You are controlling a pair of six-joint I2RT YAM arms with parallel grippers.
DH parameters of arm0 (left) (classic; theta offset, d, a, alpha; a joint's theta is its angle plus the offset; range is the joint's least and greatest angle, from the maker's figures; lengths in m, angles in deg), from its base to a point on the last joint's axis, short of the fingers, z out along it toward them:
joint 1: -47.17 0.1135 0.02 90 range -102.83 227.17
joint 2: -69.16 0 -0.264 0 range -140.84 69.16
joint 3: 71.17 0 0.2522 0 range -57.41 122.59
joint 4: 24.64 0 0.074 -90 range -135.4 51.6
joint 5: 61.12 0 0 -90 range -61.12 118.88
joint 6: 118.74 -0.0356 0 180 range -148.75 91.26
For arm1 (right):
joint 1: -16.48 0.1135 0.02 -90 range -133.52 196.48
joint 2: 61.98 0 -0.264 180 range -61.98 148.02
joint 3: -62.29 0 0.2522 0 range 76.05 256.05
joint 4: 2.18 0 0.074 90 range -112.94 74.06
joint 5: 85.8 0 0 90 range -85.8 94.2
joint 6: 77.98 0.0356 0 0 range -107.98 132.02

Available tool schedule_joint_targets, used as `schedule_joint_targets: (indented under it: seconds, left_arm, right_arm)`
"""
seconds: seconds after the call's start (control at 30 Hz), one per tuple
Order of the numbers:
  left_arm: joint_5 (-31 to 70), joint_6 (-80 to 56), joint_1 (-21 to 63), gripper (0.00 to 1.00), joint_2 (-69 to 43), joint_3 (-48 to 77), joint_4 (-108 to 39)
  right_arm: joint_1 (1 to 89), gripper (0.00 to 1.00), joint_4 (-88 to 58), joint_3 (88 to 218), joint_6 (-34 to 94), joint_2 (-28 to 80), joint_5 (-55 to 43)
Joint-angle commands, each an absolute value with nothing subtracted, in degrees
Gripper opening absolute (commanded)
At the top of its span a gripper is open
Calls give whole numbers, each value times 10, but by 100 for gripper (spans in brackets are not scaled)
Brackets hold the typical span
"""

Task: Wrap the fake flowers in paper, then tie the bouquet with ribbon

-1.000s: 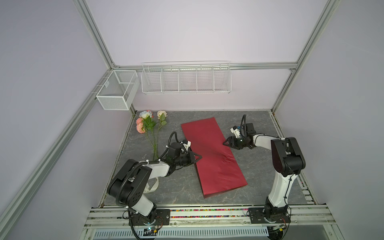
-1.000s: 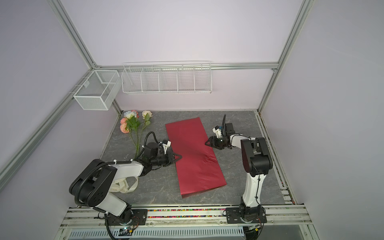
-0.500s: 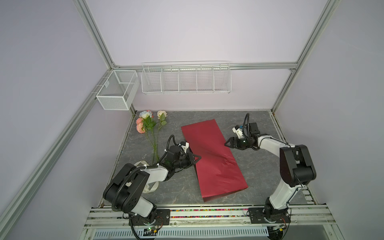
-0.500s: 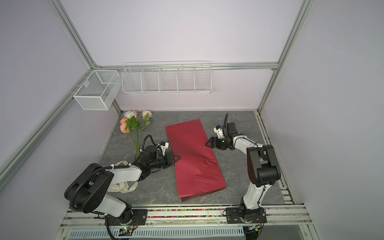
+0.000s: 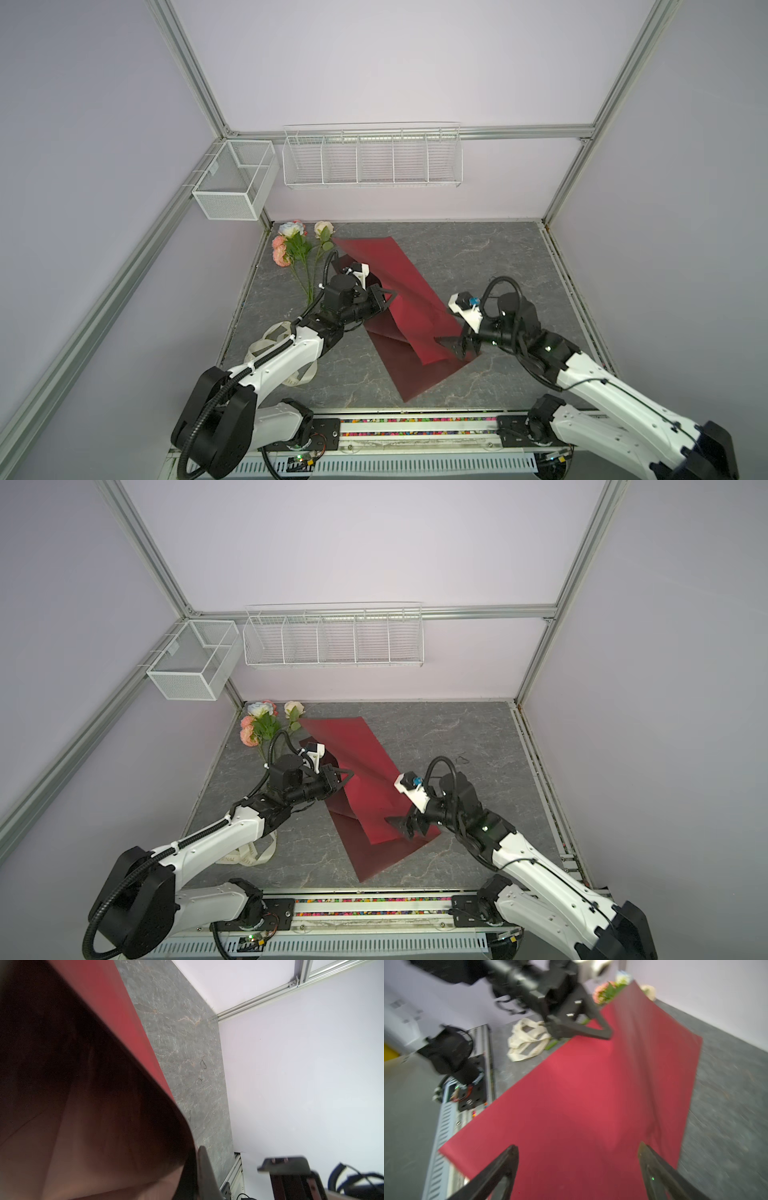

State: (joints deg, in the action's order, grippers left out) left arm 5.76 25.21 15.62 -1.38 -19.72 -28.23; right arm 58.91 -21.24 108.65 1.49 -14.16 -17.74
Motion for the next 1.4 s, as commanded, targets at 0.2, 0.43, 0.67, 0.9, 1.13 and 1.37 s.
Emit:
schedule_joint_targets:
  seconds: [0.2,0.43,0.67,0.9,1.13,1.37]
  left_arm:
    - [70,245,160,0,-33,-172,-348]
    - [79,235,165,0,-14,-165,-380]
    - [84,240,167,0,-2,-165,-388]
    - [85,264,168,0,-1,-168,-378]
    - [80,273,168,0,-1,-157,-382]
    - [96,274,168,4,24,-165,-395]
  right_arm:
    - [772,96,-208,1053,-188,-135,33]
    - [793,90,-142,1028,-182,-101,157]
    - [824,86,-99,1009,-176,-74,150]
    - [887,94,-67,989,-181,-61,197]
    - [950,95,67,969,-201,8,346]
    - [948,38,230,972,-211,59,463]
